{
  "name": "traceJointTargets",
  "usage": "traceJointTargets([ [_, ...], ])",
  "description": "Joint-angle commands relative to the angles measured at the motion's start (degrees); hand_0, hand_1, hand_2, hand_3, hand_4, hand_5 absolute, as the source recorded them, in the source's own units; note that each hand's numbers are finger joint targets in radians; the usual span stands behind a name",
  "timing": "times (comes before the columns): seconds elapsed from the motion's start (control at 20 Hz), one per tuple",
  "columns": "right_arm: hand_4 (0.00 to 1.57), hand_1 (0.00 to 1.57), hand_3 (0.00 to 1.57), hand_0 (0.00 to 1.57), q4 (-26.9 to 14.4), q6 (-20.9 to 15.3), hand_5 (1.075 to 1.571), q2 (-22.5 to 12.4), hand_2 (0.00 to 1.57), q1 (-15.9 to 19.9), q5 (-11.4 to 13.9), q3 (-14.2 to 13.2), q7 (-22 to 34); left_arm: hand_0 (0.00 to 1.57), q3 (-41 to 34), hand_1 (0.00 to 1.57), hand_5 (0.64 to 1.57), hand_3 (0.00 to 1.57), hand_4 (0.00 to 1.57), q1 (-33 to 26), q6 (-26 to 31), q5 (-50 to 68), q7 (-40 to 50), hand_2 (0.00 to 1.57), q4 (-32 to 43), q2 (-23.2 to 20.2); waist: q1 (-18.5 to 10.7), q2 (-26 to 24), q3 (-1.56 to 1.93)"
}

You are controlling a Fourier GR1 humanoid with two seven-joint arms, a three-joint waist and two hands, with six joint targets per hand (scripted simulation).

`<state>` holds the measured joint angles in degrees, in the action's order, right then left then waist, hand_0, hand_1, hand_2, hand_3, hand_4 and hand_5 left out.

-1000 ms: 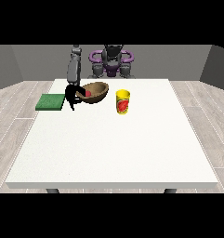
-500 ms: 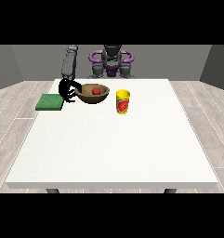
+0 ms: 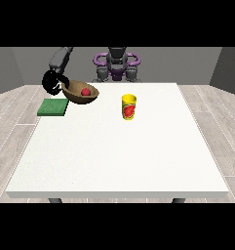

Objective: Pick the cup and pour the ball into the bowl, then pick the bowl and place it on the pad

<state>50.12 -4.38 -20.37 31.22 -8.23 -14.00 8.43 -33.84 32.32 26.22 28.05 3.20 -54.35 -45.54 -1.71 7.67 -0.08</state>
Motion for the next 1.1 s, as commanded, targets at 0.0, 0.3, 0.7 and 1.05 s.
traceJointTargets([
  [0.0,0.98,1.57,1.57,1.57,-0.76,1.36,1.57,-2.5,1.57,-0.44,2.1,1.14,-0.08,0.0,0.46,0.0,1.566,0.0,0.7,-1.46,-0.21,-0.31,-0.83,0.0,0.49,0.01,0.19,-0.33,0.08],
  [0.3,1.0,1.57,1.57,1.57,-2.15,5.74,1.571,-8.22,1.57,2.66,0.47,-2.0,-2.86,0.0,1.0,0.0,1.557,0.0,0.7,-2.08,-2.49,-3.42,-8.96,0.0,0.59,1.8,1.07,5.25,0.09],
  [0.7,0.97,1.57,0.0,1.57,-15.63,13.93,1.57,-18.89,1.57,3.93,-5.0,-13.11,-19.42,0.0,-3.37,0.0,1.559,0.0,0.67,1.35,-0.5,2.97,-7.88,0.0,-7.05,-3.2,-2.24,19.79,0.29],
  [1.05,0.98,1.57,0.0,1.57,-23.42,19.9,1.571,-25.98,1.57,4.06,-3.59,-13.89,-24.5,0.0,-5.12,0.0,1.558,0.0,0.69,-2.89,-4.24,5.48,-4.42,0.0,-15.39,-1.93,-1.59,19.95,0.25],
])
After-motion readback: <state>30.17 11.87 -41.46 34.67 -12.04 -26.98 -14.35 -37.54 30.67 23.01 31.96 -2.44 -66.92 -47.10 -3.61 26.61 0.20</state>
